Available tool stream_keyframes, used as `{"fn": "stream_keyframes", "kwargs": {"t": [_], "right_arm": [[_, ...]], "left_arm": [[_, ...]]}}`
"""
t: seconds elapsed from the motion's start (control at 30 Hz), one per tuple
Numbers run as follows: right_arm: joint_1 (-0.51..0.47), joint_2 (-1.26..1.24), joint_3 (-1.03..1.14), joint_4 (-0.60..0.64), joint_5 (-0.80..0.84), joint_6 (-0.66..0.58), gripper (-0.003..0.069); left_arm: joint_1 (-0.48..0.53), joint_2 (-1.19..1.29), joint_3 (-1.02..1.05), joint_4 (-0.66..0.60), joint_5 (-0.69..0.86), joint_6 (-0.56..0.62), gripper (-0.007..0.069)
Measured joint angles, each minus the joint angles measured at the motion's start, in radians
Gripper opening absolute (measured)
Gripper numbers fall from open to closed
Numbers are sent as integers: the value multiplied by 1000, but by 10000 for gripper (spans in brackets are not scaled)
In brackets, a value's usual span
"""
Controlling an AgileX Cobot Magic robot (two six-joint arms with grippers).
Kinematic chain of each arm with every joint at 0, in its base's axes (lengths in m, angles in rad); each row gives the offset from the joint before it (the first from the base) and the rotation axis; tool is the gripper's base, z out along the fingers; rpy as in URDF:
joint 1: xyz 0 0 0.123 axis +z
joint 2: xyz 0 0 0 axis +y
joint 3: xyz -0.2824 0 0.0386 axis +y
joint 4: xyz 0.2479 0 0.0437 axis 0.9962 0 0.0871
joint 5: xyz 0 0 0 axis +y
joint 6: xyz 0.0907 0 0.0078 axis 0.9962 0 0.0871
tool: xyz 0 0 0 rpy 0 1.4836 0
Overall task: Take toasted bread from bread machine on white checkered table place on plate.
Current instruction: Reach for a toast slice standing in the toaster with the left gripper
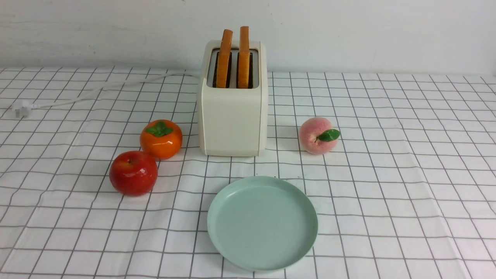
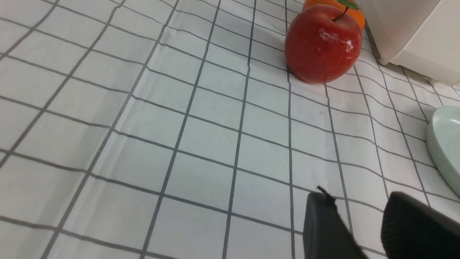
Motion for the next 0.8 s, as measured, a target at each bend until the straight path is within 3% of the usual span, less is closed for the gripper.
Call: {"fn": "stream_keyframes", "kwargs": {"t": [0.73,0.8], "right_arm": [[0,0,0,0,0,0,239],[0,0,0,0,0,0,239]], "left_arm": [[0,0,0,4,-15,-3,237],[0,0,0,-77,-99,-58,237]]}}
